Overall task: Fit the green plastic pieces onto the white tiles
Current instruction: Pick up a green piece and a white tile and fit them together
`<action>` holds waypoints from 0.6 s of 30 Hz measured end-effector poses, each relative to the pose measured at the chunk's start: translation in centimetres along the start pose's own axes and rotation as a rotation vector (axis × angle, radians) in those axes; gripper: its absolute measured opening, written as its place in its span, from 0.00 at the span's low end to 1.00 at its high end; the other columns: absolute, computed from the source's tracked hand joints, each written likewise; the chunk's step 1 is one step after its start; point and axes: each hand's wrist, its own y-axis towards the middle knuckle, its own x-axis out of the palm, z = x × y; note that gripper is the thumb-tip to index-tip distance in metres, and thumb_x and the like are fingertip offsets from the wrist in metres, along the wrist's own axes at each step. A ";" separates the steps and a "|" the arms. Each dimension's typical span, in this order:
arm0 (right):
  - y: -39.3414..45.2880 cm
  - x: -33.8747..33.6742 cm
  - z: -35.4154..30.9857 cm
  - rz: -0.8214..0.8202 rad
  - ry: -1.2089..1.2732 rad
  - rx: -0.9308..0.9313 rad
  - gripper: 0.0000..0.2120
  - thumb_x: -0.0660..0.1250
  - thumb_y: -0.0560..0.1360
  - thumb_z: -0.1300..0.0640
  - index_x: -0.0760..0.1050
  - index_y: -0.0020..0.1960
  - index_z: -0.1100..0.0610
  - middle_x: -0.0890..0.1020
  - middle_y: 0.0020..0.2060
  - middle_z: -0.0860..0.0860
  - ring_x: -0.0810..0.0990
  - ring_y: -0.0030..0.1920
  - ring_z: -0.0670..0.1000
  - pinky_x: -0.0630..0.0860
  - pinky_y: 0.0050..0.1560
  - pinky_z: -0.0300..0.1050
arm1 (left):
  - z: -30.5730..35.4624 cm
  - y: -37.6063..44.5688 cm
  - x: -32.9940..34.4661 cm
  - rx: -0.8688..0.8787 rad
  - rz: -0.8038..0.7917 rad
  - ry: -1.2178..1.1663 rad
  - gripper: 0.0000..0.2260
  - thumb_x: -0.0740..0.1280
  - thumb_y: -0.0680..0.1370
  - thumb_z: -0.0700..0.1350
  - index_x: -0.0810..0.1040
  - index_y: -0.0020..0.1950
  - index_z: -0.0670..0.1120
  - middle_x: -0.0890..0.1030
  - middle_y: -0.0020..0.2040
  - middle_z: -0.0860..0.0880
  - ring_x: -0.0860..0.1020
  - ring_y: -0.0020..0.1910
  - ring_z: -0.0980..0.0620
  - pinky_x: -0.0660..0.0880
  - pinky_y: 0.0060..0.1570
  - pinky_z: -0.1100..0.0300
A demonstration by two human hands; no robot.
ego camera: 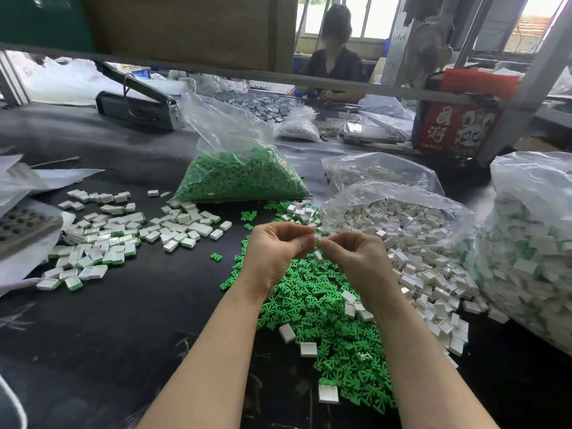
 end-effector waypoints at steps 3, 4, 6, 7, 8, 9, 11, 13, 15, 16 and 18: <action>0.0 0.0 0.1 -0.006 -0.043 -0.013 0.06 0.73 0.73 0.61 0.81 0.38 0.55 0.82 0.31 0.49 0.79 0.30 0.41 0.74 0.32 0.33 | 0.0 0.0 0.1 0.016 0.001 0.042 0.05 0.74 0.71 0.33 0.85 0.43 0.42 0.85 0.35 0.45 0.83 0.35 0.52 0.77 0.37 0.65; 0.0 0.0 0.2 -0.003 -0.056 -0.014 0.06 0.73 0.74 0.61 0.81 0.38 0.54 0.83 0.31 0.49 0.79 0.31 0.42 0.76 0.32 0.34 | -0.1 0.0 0.1 0.021 0.000 0.054 0.06 0.74 0.71 0.33 0.85 0.42 0.43 0.85 0.35 0.45 0.82 0.35 0.52 0.77 0.37 0.65; 0.1 0.0 0.2 0.013 -0.074 -0.024 0.07 0.73 0.74 0.61 0.81 0.38 0.52 0.84 0.32 0.50 0.80 0.33 0.44 0.78 0.34 0.36 | -0.1 0.1 0.2 0.029 0.000 0.065 0.06 0.74 0.72 0.33 0.85 0.42 0.43 0.85 0.35 0.46 0.82 0.35 0.53 0.77 0.37 0.65; 0.1 0.0 0.1 0.022 -0.067 -0.034 0.07 0.73 0.73 0.61 0.81 0.38 0.51 0.84 0.33 0.50 0.80 0.33 0.44 0.77 0.34 0.36 | -0.1 0.1 0.2 0.031 0.002 0.061 0.05 0.74 0.72 0.33 0.85 0.42 0.43 0.85 0.35 0.46 0.82 0.35 0.53 0.77 0.37 0.65; 0.1 -0.1 0.1 0.033 -0.049 -0.042 0.07 0.74 0.73 0.61 0.82 0.38 0.51 0.84 0.33 0.50 0.80 0.33 0.44 0.76 0.34 0.36 | -0.1 0.1 0.2 0.031 0.005 0.053 0.05 0.74 0.72 0.34 0.84 0.43 0.43 0.85 0.35 0.46 0.82 0.36 0.53 0.77 0.37 0.65; 0.0 -0.1 0.1 0.046 -0.025 -0.050 0.07 0.74 0.72 0.60 0.82 0.38 0.51 0.85 0.33 0.50 0.80 0.33 0.44 0.75 0.34 0.35 | -0.2 0.1 0.3 0.030 0.009 0.043 0.05 0.74 0.72 0.34 0.84 0.44 0.43 0.85 0.36 0.46 0.82 0.36 0.53 0.77 0.37 0.66; -0.1 0.1 0.1 0.084 0.033 -0.046 0.03 0.75 0.72 0.60 0.83 0.40 0.53 0.85 0.34 0.50 0.80 0.33 0.43 0.75 0.34 0.34 | -0.2 0.2 0.3 0.026 0.023 0.037 0.05 0.75 0.72 0.35 0.84 0.45 0.43 0.85 0.37 0.46 0.83 0.37 0.52 0.76 0.37 0.66; -0.2 0.4 0.2 0.128 0.066 -0.029 0.02 0.75 0.71 0.60 0.84 0.44 0.57 0.86 0.36 0.52 0.81 0.34 0.44 0.76 0.34 0.35 | -0.3 0.3 0.3 0.009 0.038 0.048 0.06 0.75 0.72 0.37 0.83 0.47 0.43 0.85 0.38 0.46 0.83 0.38 0.52 0.76 0.38 0.66; -0.1 0.7 0.2 0.163 0.074 -0.020 0.04 0.75 0.72 0.61 0.84 0.46 0.59 0.86 0.37 0.53 0.81 0.34 0.44 0.76 0.35 0.36 | -0.5 0.4 0.4 -0.017 0.039 0.063 0.06 0.75 0.72 0.38 0.82 0.47 0.44 0.85 0.39 0.45 0.84 0.39 0.52 0.77 0.37 0.66; -0.2 0.7 0.2 0.173 0.075 -0.019 0.04 0.75 0.72 0.61 0.84 0.46 0.60 0.86 0.37 0.53 0.80 0.33 0.44 0.76 0.35 0.36 | -0.6 0.4 0.4 -0.027 0.034 0.069 0.05 0.74 0.73 0.38 0.82 0.47 0.43 0.85 0.38 0.45 0.84 0.38 0.52 0.77 0.37 0.65; -0.2 0.8 0.2 0.181 0.073 -0.025 0.03 0.74 0.72 0.61 0.84 0.45 0.59 0.86 0.36 0.53 0.80 0.33 0.44 0.77 0.35 0.37 | -0.7 0.5 0.5 -0.036 0.027 0.086 0.03 0.73 0.74 0.37 0.82 0.46 0.43 0.85 0.37 0.46 0.84 0.37 0.52 0.77 0.37 0.65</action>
